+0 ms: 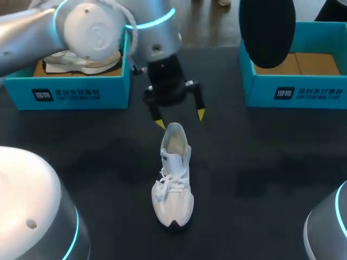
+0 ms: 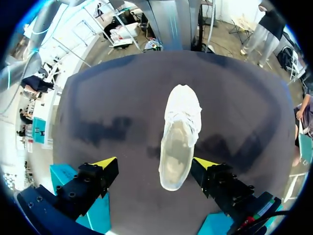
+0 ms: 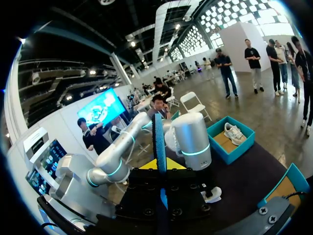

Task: Take the shoe out of the shoebox, open the shoe tongue, remove and reinsert the insole, then place the shoe into the shoebox

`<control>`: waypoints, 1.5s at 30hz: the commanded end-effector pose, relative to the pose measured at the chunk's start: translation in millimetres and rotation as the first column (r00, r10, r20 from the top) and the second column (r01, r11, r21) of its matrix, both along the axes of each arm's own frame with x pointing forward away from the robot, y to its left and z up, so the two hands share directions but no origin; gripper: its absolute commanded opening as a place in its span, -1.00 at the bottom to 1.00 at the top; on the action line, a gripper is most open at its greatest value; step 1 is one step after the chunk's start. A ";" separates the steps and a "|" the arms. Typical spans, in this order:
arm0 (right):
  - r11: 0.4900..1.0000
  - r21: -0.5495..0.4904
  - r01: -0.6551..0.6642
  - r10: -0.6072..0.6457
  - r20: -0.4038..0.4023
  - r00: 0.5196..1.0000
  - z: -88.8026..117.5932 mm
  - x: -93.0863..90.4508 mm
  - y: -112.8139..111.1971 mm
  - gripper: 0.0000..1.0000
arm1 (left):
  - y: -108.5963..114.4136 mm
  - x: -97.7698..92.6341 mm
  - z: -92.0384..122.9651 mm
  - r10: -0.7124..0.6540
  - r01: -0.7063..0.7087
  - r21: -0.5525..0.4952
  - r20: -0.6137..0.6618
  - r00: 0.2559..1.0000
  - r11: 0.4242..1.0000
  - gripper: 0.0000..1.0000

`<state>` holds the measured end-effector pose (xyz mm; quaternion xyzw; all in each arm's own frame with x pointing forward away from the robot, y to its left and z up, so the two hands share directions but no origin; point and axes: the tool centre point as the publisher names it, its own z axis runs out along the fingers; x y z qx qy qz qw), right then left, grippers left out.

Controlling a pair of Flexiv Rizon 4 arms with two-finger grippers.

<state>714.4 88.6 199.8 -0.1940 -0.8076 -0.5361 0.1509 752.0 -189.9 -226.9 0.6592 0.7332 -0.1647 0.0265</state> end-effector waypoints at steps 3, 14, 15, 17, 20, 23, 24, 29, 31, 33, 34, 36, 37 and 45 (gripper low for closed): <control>1.000 -0.004 0.002 -0.002 -0.001 1.000 0.4 0.5 0.5 -1.00 | 24.4 6.5 9.7 0.056 -0.067 -0.341 -0.042 0.998 0.938 1.00; 1.000 -0.004 0.002 -0.002 -0.001 1.000 0.4 0.5 0.5 -1.00 | 49.9 4.0 26.9 0.003 -0.032 -0.594 -0.050 0.999 0.804 1.00; 1.000 -0.004 0.002 -0.002 -0.001 1.000 0.4 0.5 0.5 -1.00 | 51.1 3.7 27.2 0.002 -0.020 -0.613 -0.031 1.000 0.790 1.00; 1.000 -0.004 0.002 -0.002 -0.001 1.000 0.4 0.5 0.5 -1.00 | 54.0 2.9 28.0 -0.010 -0.014 -0.642 -0.035 0.999 0.766 1.00; 1.000 -0.004 0.002 -0.002 -0.001 1.000 0.4 0.5 0.5 -1.00 | 56.6 2.8 30.6 -0.009 -0.014 -0.686 -0.031 0.999 0.727 1.00; 1.000 -0.004 0.002 -0.002 -0.001 1.000 0.4 0.5 0.5 -1.00 | 58.9 3.6 34.0 -0.017 -0.012 -0.726 -0.032 0.999 0.688 1.00; 1.000 -0.004 0.002 -0.002 -0.001 1.000 0.4 0.5 0.5 -1.00 | 59.5 3.7 35.6 -0.019 -0.008 -0.741 -0.027 0.999 0.671 1.00; 1.000 -0.004 0.002 -0.002 -0.001 1.000 0.4 0.5 0.5 -1.00 | 61.6 6.7 45.9 -0.002 -0.012 -0.792 -0.017 1.000 0.611 1.00; 1.000 -0.004 0.002 -0.002 -0.001 1.000 0.4 0.5 0.5 -1.00 | 63.4 8.6 49.0 0.002 -0.007 -0.807 -0.007 1.000 0.591 1.00; 1.000 -0.004 0.002 -0.002 -0.001 1.000 0.4 0.5 0.5 -1.00 | 65.4 10.8 50.8 0.006 -0.008 -0.820 -0.006 1.000 0.573 1.00; 1.000 -0.004 0.002 -0.002 -0.001 1.000 0.4 0.5 0.5 -1.00 | 66.3 11.7 51.6 0.011 -0.006 -0.826 0.000 1.000 0.564 1.00; 1.000 -0.004 0.002 -0.002 -0.001 1.000 0.4 0.5 0.5 -1.00 | 67.6 13.9 52.6 0.012 -0.007 -0.836 -0.001 1.000 0.549 1.00; 1.000 -0.004 0.002 -0.002 -0.001 1.000 0.4 0.5 0.5 -1.00 | 68.2 14.8 53.1 0.013 -0.007 -0.837 0.000 1.000 0.548 1.00; 1.000 -0.004 0.002 -0.002 -0.001 1.000 0.4 0.5 0.5 -1.00 | 73.1 21.9 56.3 0.012 0.026 -0.871 0.037 0.999 0.491 1.00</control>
